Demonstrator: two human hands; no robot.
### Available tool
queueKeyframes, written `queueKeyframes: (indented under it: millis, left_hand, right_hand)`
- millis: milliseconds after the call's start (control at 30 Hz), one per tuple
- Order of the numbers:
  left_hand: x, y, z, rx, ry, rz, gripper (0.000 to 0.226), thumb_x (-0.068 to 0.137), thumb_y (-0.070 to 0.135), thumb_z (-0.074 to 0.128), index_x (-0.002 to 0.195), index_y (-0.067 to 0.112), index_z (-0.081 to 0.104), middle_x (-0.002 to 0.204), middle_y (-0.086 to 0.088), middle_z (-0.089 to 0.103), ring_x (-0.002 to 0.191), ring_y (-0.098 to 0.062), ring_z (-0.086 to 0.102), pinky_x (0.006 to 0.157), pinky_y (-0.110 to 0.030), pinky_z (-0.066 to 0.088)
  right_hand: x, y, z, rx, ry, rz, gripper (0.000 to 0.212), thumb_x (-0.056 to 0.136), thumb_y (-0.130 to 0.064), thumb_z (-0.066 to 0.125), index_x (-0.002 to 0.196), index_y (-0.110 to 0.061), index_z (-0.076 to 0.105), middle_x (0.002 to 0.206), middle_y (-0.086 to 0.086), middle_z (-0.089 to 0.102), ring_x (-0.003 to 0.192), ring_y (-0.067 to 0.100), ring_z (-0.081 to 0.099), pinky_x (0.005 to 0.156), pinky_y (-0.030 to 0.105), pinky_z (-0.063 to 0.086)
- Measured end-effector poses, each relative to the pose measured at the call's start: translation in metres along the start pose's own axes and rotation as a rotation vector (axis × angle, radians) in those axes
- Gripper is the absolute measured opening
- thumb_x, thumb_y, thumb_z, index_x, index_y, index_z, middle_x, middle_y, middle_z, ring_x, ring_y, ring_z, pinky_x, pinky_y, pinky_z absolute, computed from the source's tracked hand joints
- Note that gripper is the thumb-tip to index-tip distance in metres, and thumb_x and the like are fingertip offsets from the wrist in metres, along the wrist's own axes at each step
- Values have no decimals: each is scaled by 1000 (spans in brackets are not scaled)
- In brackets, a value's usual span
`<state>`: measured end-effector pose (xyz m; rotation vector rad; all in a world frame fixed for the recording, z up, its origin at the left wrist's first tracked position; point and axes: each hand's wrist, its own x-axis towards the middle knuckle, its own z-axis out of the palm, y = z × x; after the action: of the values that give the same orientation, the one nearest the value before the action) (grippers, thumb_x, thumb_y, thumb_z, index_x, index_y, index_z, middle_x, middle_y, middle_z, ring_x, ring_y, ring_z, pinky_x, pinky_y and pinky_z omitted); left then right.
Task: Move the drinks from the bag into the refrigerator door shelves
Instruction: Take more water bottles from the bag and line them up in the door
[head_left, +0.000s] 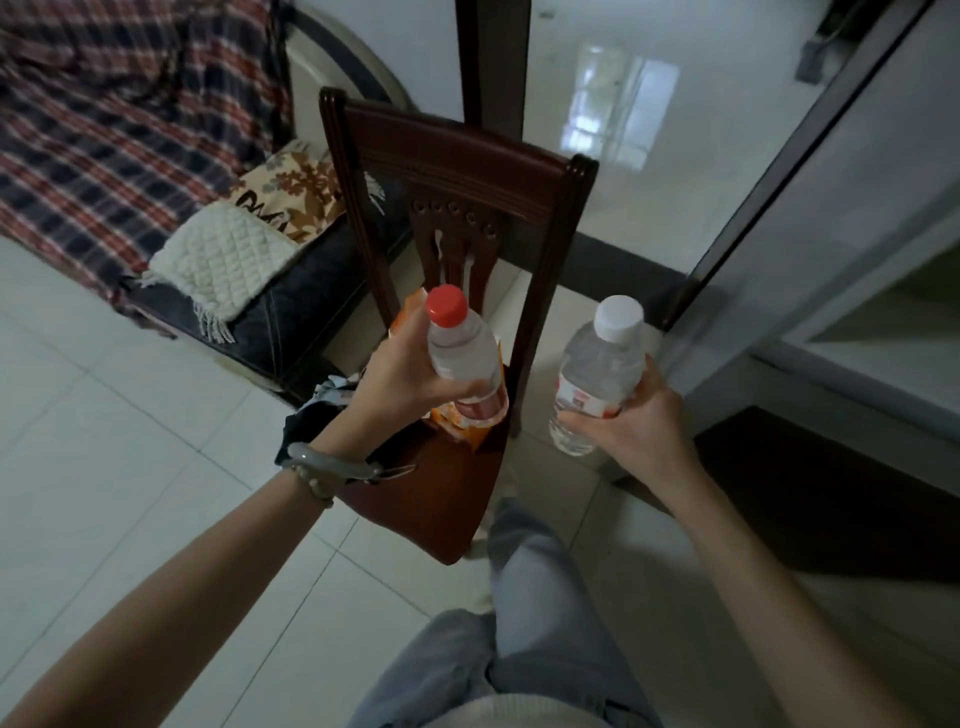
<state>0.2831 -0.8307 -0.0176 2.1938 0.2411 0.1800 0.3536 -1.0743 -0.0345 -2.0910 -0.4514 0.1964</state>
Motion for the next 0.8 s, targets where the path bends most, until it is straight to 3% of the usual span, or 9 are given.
queueKeyframes:
  millis: [133,233,300,433,567,700,800]
  left_hand:
    - [-36,34,17,-7,-68,85,76,62,47,80,125,20,45,119,3,59,108,-10,58,90,-36,52]
    - [-51,65,37,31,-162,137,71,65,40,81,124,18,47,116,6,59,105,-8,58,89,-34,52]
    - [-57,87,52,40,-229,212,70,65,41,80,123,20,48,115,9,60,103,-4,58,88,-32,53]
    - [-67,137,91,77,-359,336,71,64,40,82,124,22,49,115,7,63,99,-5,59,83,-25,51]
    - [-74,192,144,69,-471,449,79,55,56,78,122,25,49,111,6,66,97,-12,63,83,-38,54]
    - [-90,257,208,34,-610,506,73,60,45,82,122,29,47,116,8,63,100,-4,60,85,-26,50]
    - [-109,305,260,-28,-657,575,75,56,54,79,120,30,49,115,12,63,102,-5,60,89,-32,52]
  right_hand:
    - [-62,-5,-30,67,66,118,72,54,-24,89,116,-16,53,101,-5,66,91,4,63,69,7,48]
    - [-110,-9,-60,45,176,170,62,53,-22,90,104,-22,54,91,-13,65,81,-8,60,65,3,45]
    - [-138,-10,-81,56,244,204,65,53,-21,89,106,-28,52,90,-14,64,82,-4,62,67,8,46]
    - [-192,-7,-123,15,374,273,72,55,-25,88,116,-19,51,95,-8,62,86,7,61,70,16,45]
    - [-243,7,-168,32,509,342,75,47,-42,84,112,-28,49,102,-9,66,93,9,63,79,35,54]
    - [-299,17,-225,43,647,407,66,54,-29,87,109,-27,52,96,-14,65,89,3,63,77,27,52]
    - [-343,32,-272,37,728,435,63,53,-27,87,107,-30,54,96,-14,67,89,2,64,78,29,53]
